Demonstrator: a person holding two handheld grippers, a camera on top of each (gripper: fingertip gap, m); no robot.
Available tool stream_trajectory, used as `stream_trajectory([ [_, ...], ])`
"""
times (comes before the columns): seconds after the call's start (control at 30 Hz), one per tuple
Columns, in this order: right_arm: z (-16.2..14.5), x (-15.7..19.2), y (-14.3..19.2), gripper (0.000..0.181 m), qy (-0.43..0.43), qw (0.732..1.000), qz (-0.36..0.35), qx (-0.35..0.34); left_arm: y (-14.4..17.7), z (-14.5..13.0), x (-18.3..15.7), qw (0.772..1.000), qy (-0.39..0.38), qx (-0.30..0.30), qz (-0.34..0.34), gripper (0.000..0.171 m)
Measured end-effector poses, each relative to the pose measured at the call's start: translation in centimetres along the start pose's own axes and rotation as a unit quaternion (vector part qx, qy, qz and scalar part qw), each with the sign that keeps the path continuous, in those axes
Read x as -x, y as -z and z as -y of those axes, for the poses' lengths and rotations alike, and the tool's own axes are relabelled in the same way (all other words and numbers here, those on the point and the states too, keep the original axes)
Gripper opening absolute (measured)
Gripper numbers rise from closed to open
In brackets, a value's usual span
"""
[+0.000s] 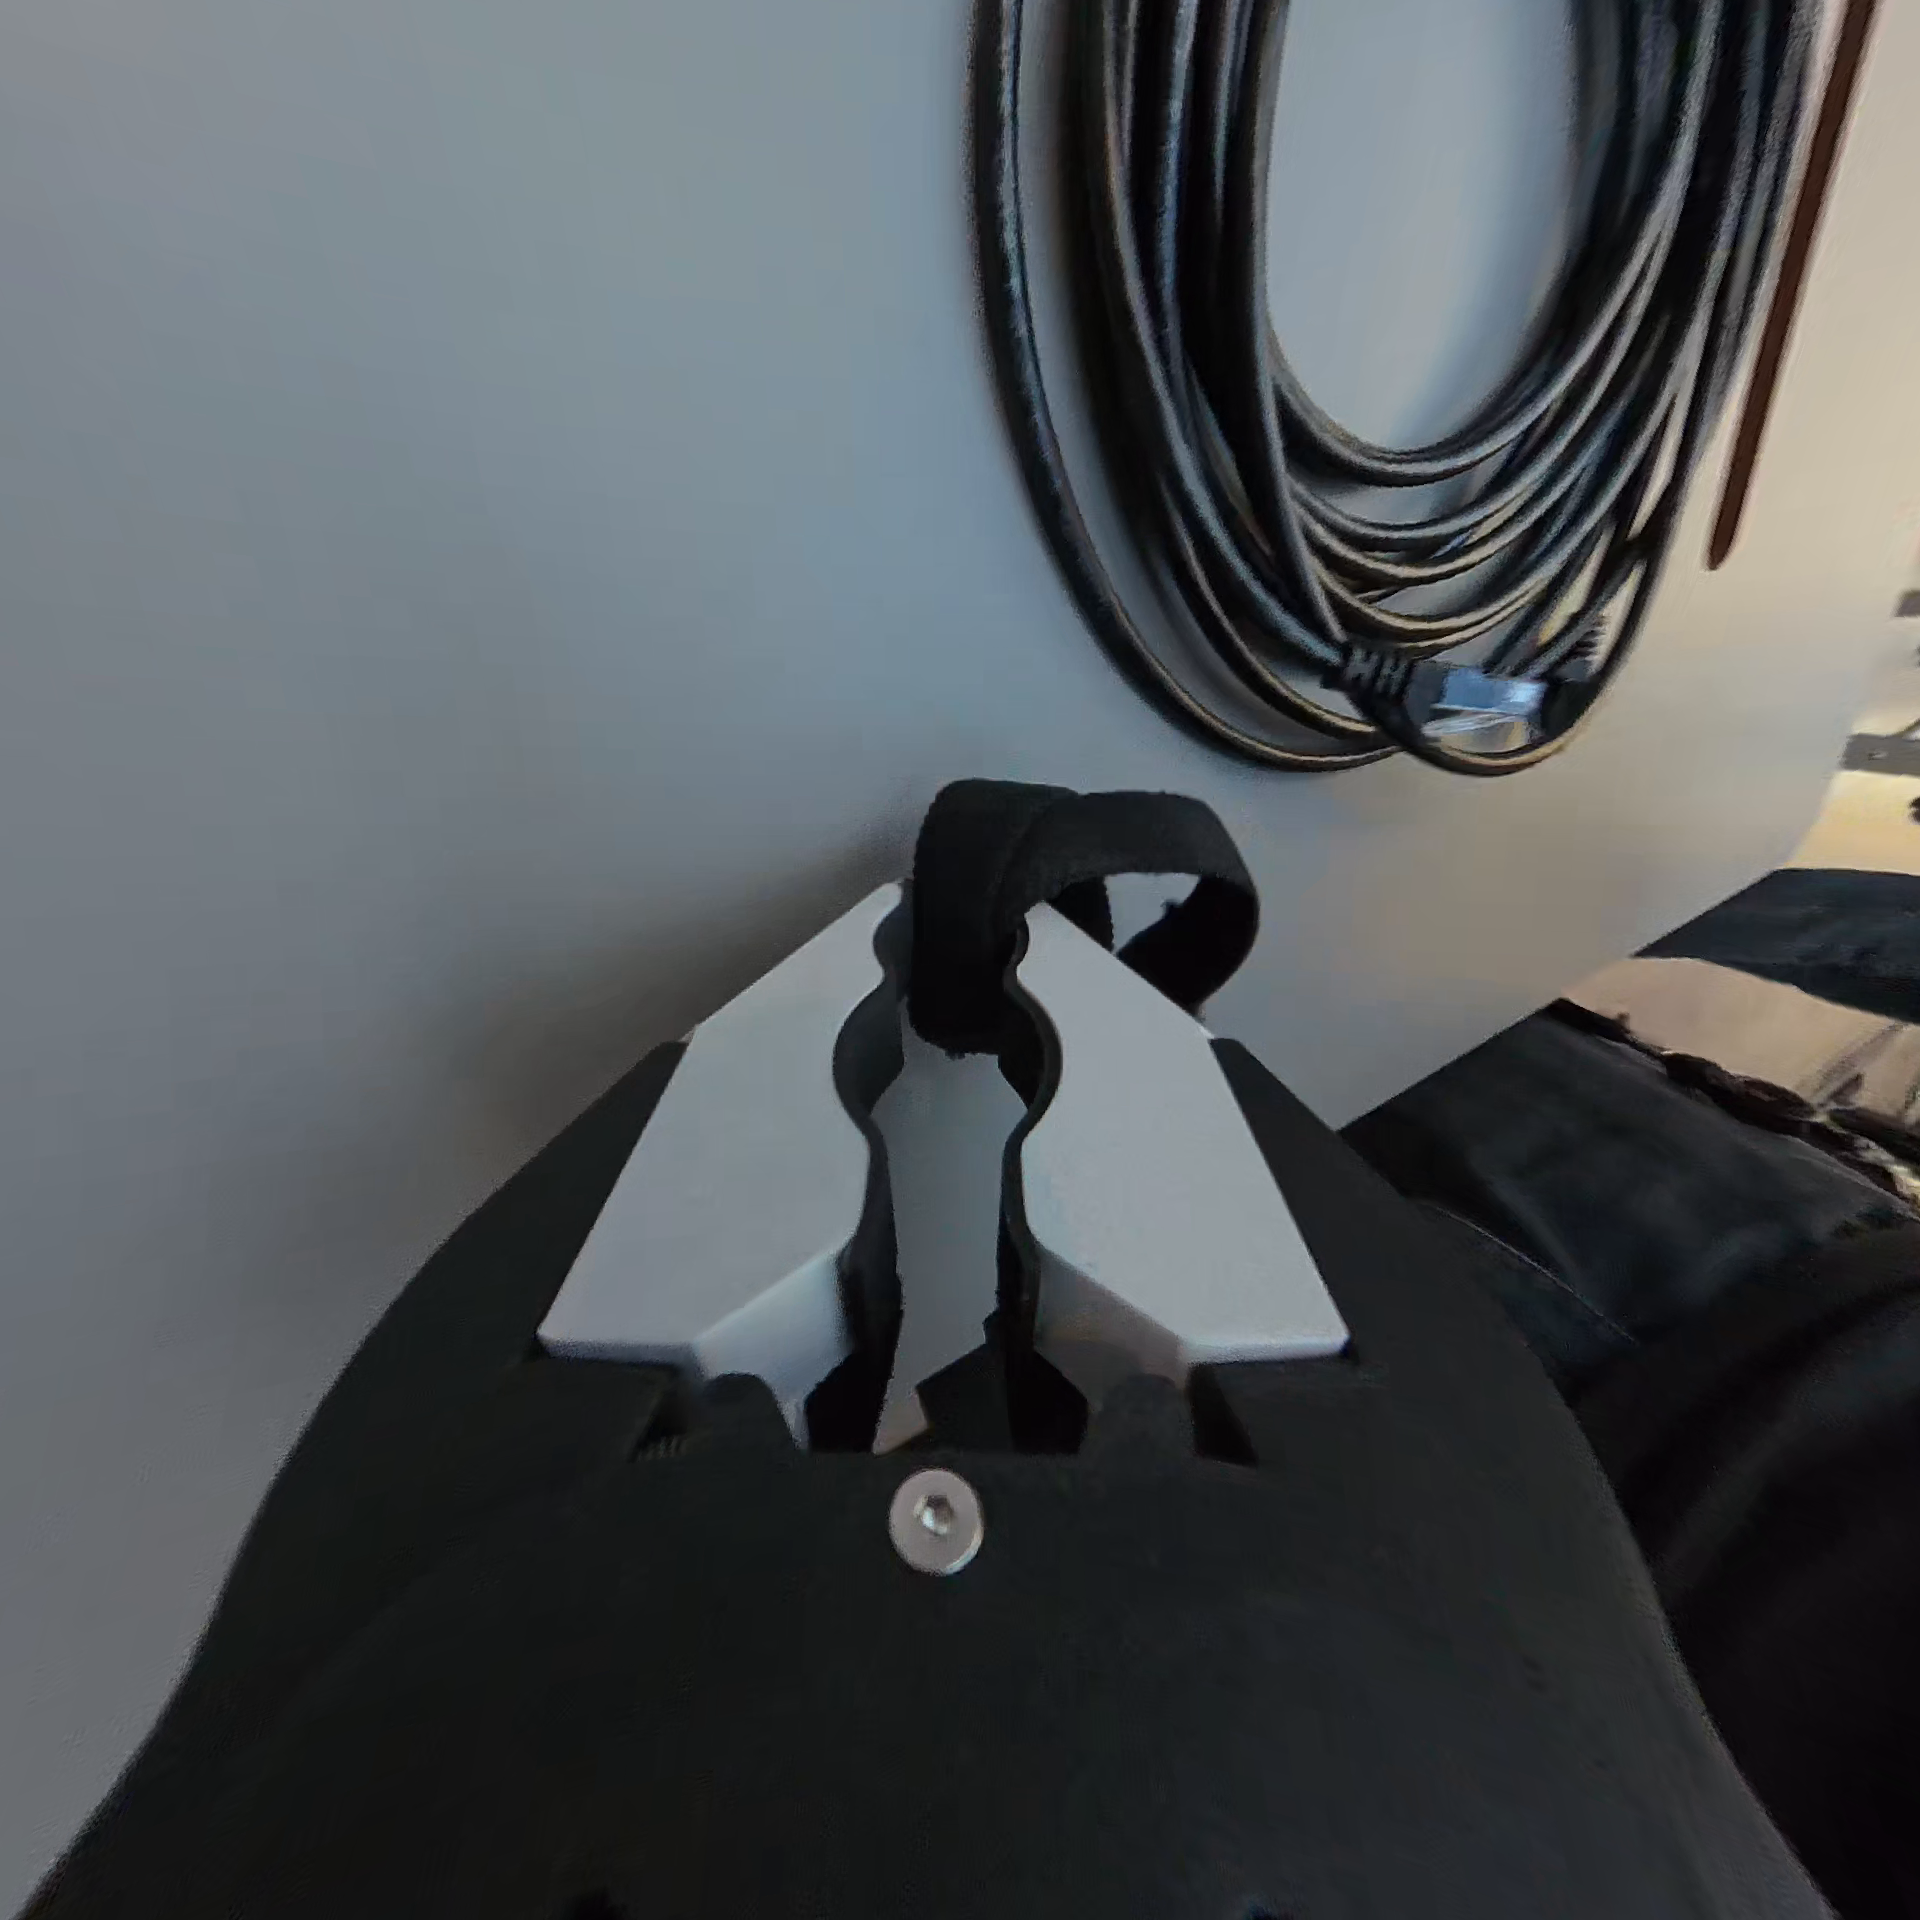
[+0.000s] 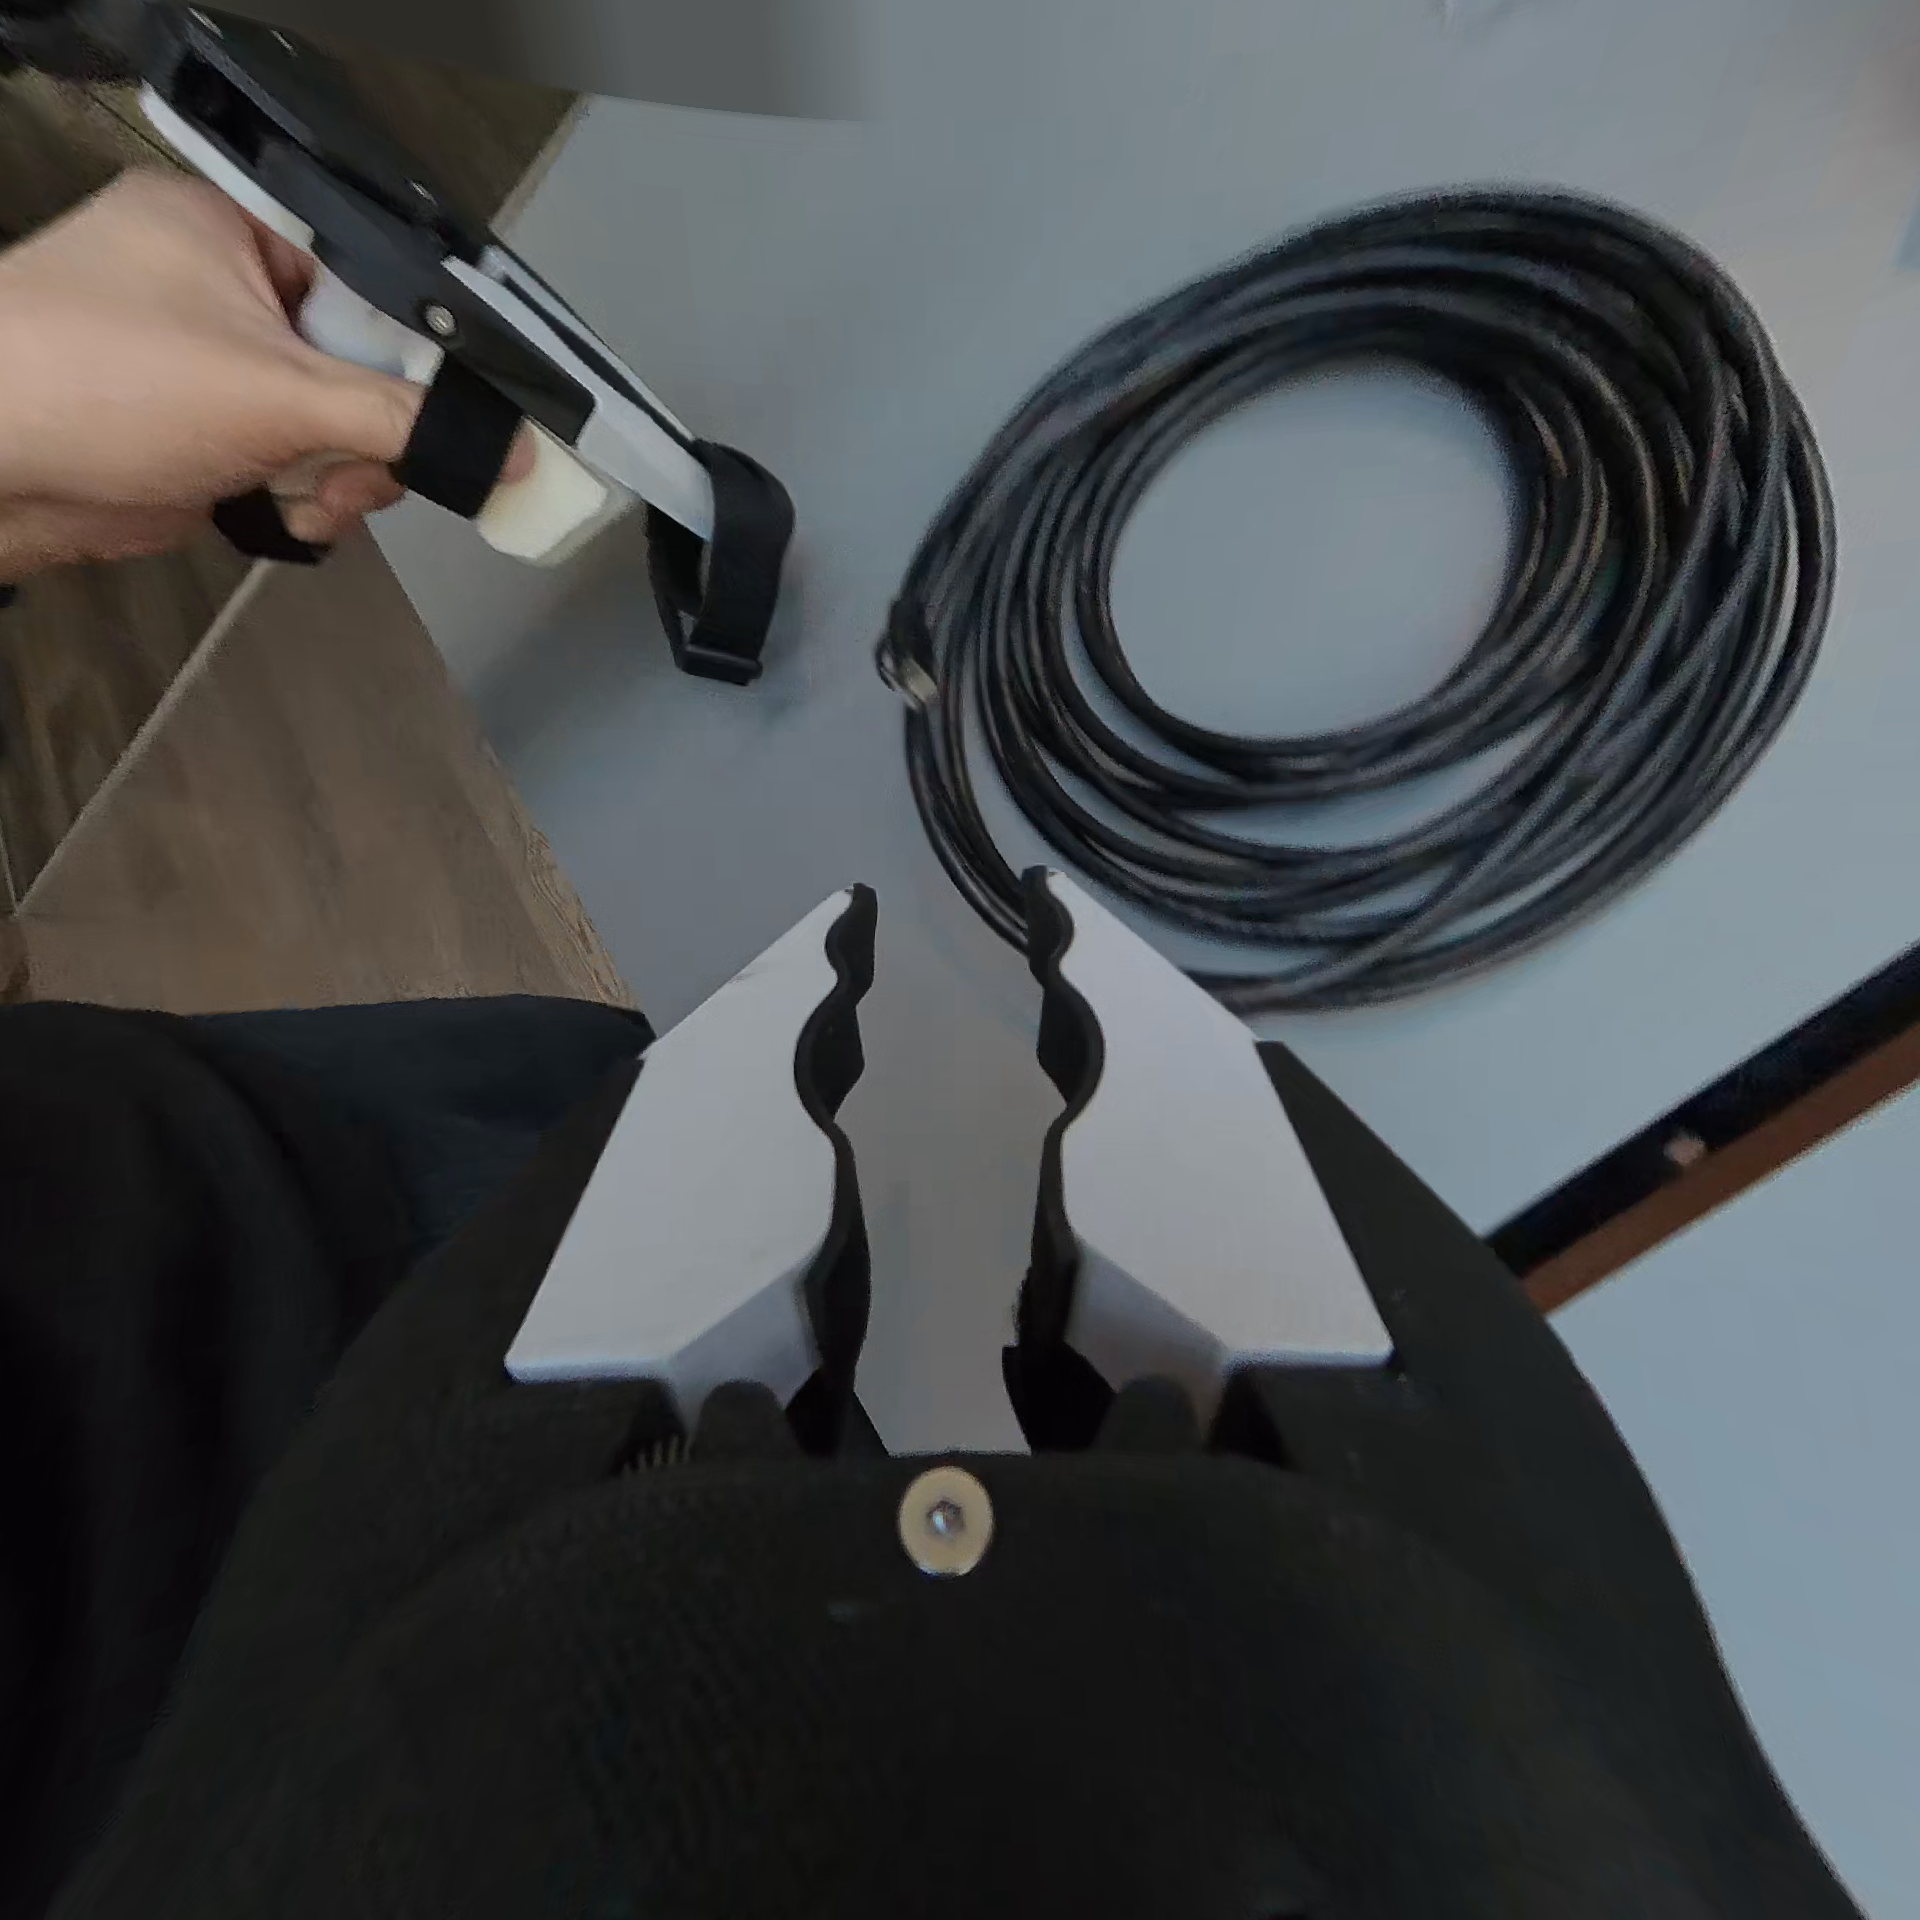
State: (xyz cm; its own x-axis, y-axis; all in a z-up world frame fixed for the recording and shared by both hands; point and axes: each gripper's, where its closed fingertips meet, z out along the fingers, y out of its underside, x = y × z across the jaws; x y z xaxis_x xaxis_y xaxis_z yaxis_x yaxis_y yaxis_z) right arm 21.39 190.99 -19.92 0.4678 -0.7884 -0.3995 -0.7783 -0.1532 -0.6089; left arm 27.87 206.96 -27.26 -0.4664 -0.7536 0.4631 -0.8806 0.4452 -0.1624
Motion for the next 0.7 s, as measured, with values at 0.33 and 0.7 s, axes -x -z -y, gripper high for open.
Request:
stream_trajectory([
  [0.33, 14.8, 11.6, -4.5, 0.05, 0.015, 0.987, 0.138, -0.084, 12.8, 6.6, -3.6, 0.978, -0.046, -0.205, 0.0, 0.007],
  [0.7, 16.8, 8.2, -1.6, 0.0, 0.083, 0.989, 0.055, -0.106, 14.7, 5.6, -10.5, 0.967, -0.039, -0.188, -0.168, 0.016],
])
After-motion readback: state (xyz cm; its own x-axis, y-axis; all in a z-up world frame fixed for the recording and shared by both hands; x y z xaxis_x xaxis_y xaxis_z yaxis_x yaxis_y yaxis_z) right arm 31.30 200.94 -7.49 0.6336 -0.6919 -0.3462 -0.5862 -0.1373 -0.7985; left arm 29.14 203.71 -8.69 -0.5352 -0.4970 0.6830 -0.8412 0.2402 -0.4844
